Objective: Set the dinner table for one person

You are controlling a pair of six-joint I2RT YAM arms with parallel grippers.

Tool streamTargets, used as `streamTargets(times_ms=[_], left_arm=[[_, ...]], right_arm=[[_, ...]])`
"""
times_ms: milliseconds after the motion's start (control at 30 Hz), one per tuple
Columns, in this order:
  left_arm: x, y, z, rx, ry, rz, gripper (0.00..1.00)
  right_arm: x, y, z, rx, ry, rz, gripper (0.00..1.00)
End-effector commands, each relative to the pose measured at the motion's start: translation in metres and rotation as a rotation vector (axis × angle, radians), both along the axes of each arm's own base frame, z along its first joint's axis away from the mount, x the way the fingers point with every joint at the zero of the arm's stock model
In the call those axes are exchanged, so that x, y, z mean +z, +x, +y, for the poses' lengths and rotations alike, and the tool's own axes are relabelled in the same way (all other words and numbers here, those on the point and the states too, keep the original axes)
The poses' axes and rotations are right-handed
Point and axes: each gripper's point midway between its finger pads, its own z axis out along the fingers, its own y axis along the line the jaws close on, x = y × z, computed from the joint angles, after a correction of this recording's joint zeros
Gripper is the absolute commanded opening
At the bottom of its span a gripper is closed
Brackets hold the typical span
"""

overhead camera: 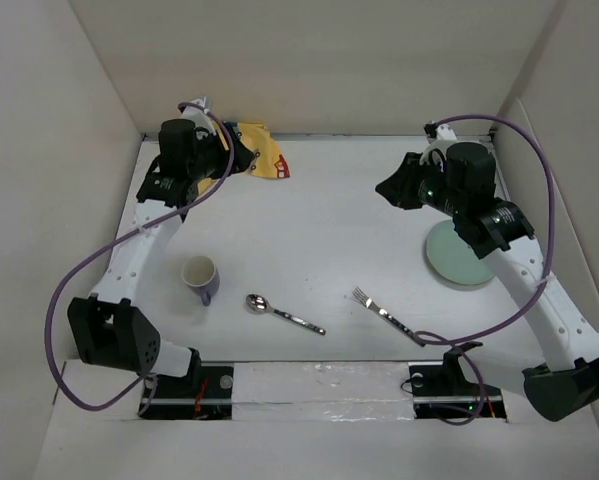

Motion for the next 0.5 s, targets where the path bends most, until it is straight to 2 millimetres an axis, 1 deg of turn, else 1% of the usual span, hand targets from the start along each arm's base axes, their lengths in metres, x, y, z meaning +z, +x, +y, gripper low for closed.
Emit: streamTargets(times_ms=[0,33,67,100,133,167,200,233,267,300,333,367,400,433,467], left_arm=[[0.023,0.015,0.003,0.018,0.019,-0.051,0.55],[0.014,0.026,0.004,0.027,0.038,-0.029,0.51],[0.008,0.032,0.006,0.032,0.058,-0.014,0.38],[-0.003,0.052,0.002,0.024,0.075,0.025,0.0],[-0.004,0.053,0.002,0.02,0.083,0.022,0.0],[0.008,0.06,-0.004,0.005,0.093,-0.003,0.0],[-0.013,0.073,-0.01,0.002,0.125,0.038,0.0],[-0.024,0.081,-0.006,0.053,0.18,0.065,0.0],[-0.008,0.092,-0.006,0.075,0.217,0.026,0.0],[-0.034,0.105,-0.011,0.082,0.251,0.078,0.0],[-0.046,0.11,-0.006,0.113,0.277,0.121,0.04],[-0.051,0.128,-0.005,0.156,0.274,0.131,0.1],[-0.056,0.133,-0.005,0.165,0.272,0.143,0.18],[-0.063,0.139,-0.004,0.181,0.278,0.162,0.3],[-0.074,0.152,-0.006,0.195,0.278,0.176,0.34]], right_arm=[[0.028,-0.001,0.006,0.042,0.044,-0.076,0.11],[0.026,0.001,0.002,0.03,0.043,-0.075,0.0],[0.025,0.001,0.003,0.033,0.045,-0.072,0.0],[0.024,0.006,0.0,0.028,0.049,-0.064,0.0],[0.023,0.006,-0.001,0.027,0.048,-0.061,0.0],[0.023,0.006,0.0,0.028,0.046,-0.059,0.0],[0.023,0.007,0.0,0.029,0.047,-0.058,0.0],[0.019,0.008,0.001,0.03,0.046,-0.05,0.0],[0.018,0.009,0.002,0.031,0.05,-0.044,0.0],[0.016,0.008,0.003,0.037,0.05,-0.037,0.0],[0.014,0.009,0.003,0.037,0.048,-0.031,0.0],[0.012,0.01,0.003,0.035,0.044,-0.023,0.0],[0.011,0.011,0.003,0.029,0.044,-0.02,0.0],[0.009,0.012,0.002,0.026,0.039,-0.017,0.0],[0.01,0.013,0.003,0.024,0.039,-0.011,0.0]])
